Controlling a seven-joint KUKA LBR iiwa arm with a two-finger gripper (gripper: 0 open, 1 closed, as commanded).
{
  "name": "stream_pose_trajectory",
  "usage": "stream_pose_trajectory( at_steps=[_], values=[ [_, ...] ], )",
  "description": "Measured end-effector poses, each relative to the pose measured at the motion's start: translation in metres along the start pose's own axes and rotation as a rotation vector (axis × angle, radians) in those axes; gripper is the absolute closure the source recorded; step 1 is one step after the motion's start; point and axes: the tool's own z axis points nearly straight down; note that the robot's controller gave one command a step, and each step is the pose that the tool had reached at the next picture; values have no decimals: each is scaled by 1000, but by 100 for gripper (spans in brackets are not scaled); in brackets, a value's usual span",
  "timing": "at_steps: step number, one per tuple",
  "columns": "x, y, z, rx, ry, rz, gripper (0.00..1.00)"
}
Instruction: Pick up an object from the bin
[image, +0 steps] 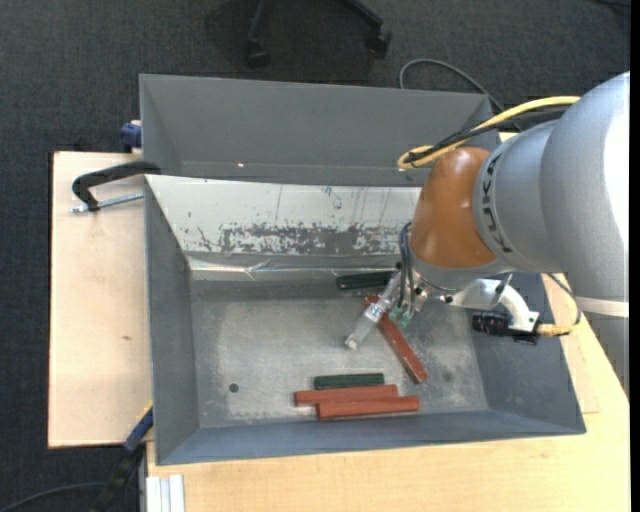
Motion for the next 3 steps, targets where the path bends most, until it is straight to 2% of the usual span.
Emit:
stream_pose_trajectory(
  at_steps=[1,2,3],
  values=[
    [-13,-28,-1,-2,2,142,0],
    [-14,-28,-1,-1,-2,143,100],
    [-16,-26,-97,-10,-13,140,100]
  ],
)
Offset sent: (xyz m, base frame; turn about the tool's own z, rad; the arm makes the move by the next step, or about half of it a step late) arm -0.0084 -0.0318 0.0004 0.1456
